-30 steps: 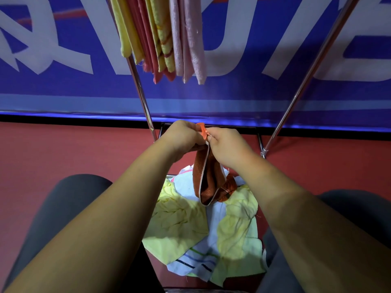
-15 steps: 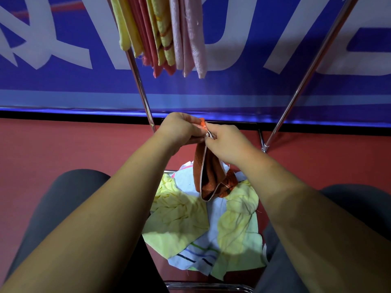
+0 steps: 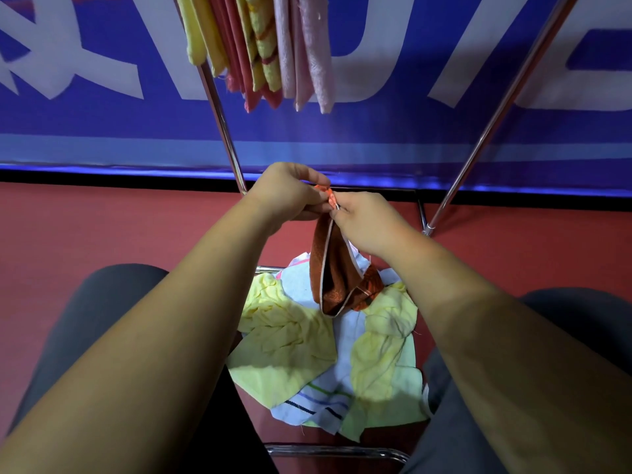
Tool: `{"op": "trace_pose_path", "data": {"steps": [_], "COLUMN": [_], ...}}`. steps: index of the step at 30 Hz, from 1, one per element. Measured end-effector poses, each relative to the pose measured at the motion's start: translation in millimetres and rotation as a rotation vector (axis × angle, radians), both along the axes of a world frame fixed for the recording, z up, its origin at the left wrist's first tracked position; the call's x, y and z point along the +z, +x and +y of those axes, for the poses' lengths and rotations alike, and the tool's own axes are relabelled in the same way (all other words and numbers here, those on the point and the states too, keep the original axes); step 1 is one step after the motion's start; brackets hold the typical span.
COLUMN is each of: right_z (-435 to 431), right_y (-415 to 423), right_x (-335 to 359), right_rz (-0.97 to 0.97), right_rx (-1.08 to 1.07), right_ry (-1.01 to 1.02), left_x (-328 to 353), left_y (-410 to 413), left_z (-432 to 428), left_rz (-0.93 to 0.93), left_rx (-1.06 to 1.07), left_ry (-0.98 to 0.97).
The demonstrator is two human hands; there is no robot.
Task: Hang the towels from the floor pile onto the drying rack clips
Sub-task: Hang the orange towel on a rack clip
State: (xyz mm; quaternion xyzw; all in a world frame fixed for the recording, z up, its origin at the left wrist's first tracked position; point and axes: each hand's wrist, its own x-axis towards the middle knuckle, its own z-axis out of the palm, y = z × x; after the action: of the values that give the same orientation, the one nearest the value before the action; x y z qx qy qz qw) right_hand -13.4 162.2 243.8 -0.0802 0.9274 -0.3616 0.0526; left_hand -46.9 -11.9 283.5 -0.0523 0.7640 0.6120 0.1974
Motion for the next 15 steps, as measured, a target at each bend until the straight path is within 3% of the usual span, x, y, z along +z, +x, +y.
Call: {"op": "trace_pose_path", "data": {"steps": [8, 15], "right_z": [-1.8, -0.6], "right_y": [-1.5, -1.8], "right_x": [-0.8, -1.8], "right_rz": [-0.035, -0.052], "right_rx": [-0.01, -0.046], "right_ry": [0.012, 0.023], "left_x": [-2.3, -2.7], "left_y": [0.0, -1.3], "left_z": [-2.2, -3.4], "left_rz": [0.317, 0.485], "left_rx": [-0.205, -0.239], "left_ry": [-0.438, -0.535]}}
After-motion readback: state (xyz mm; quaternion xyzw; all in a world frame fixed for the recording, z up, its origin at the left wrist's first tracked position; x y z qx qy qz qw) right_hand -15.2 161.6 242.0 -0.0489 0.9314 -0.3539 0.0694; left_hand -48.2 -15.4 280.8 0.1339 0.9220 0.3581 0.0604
